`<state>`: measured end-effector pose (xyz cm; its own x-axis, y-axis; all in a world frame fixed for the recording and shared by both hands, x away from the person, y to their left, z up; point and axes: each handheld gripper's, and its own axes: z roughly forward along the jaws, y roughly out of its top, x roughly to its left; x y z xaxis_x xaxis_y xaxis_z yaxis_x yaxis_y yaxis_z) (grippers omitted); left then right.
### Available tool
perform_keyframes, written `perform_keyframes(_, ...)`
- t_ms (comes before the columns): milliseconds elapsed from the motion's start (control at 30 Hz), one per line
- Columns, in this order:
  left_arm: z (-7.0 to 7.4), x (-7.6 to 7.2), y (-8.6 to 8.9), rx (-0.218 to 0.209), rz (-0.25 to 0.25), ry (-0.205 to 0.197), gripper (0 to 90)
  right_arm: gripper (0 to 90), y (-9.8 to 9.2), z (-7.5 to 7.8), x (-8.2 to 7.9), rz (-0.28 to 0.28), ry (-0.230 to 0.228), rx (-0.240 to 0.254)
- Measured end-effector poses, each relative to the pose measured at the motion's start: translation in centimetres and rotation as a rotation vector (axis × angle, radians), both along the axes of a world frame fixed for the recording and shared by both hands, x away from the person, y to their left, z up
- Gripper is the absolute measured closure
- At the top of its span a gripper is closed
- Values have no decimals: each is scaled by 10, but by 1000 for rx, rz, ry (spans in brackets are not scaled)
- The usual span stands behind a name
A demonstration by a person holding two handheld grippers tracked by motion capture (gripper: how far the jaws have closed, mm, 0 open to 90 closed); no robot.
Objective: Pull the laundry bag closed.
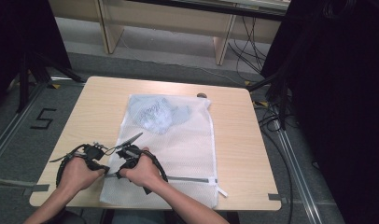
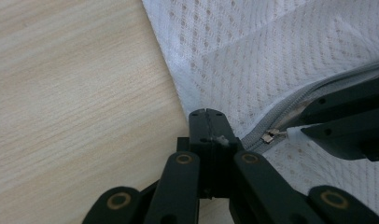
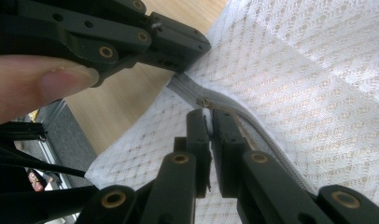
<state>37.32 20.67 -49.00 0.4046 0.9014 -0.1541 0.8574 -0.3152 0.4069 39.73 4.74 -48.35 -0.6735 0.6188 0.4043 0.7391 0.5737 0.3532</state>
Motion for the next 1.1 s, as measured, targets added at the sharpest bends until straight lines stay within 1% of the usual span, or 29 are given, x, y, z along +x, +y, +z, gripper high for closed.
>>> perform_keyframes(100,0,0,0,-1,1,-2,898,869,0,1,0,-1,1,4)
perform_keyframes(133,0,0,0,-1,-1,2,898,869,-1,1,-1,-13,5,-9)
perform_keyframes(167,0,0,0,-4,0,-2,898,869,-1,2,-1,-14,11,-14)
perform_keyframes(200,0,0,1,-2,-2,0,898,869,-1,2,-2,-26,23,-17)
perform_keyframes(267,0,0,1,-2,-3,0,898,869,-2,2,-1,-13,11,-19)
perform_keyframes(367,0,0,1,-5,0,0,898,869,-2,1,-2,-21,5,-11)
perform_keyframes(400,0,0,1,-3,-2,-1,898,869,-2,2,-3,-32,17,-17)
perform_keyframes(433,0,0,1,-3,-2,-1,898,869,-2,2,-3,-32,17,-17)
perform_keyframes(467,0,1,2,17,-29,-11,898,869,-3,1,-3,-20,2,-23)
perform_keyframes(533,0,1,2,16,-25,-4,898,869,-4,2,-3,-20,8,-22)
perform_keyframes(567,0,0,1,-3,-1,-1,898,869,-4,2,-2,-16,2,-22)
perform_keyframes(633,0,0,1,-5,0,-2,898,869,-4,2,-2,-19,3,-23)
perform_keyframes(667,0,0,1,-4,-2,0,898,869,-4,3,-4,-37,28,-21)
perform_keyframes(700,0,0,1,-5,0,0,898,869,-4,3,-4,-38,27,-24)
perform_keyframes(733,0,0,1,-4,0,0,898,869,-6,3,-2,-19,10,-20)
perform_keyframes(767,0,0,1,-5,0,0,898,869,-6,3,-2,-13,2,-23)
perform_keyframes(800,0,0,1,-4,-2,-1,898,869,-7,2,-1,-10,-4,-19)
perform_keyframes(833,0,0,1,-3,-5,-2,898,869,-7,3,-2,-22,4,-29)
perform_keyframes(900,0,0,1,-1,-8,-2,898,869,-8,3,-1,-15,1,-25)
perform_keyframes(933,0,0,1,3,-8,-1,898,869,-8,5,-3,-41,20,-40)
perform_keyframes(967,1,2,3,29,-50,-10,898,869,-9,5,-2,-27,10,-33)
perform_keyframes(1033,1,2,3,28,-47,-15,898,869,-10,5,-2,-26,5,-33)
perform_keyframes(1067,1,2,3,30,-48,-12,898,869,-10,6,-2,-43,20,-38)
perform_keyframes(1100,1,2,3,29,-47,-13,898,869,-11,6,-2,-44,26,-37)
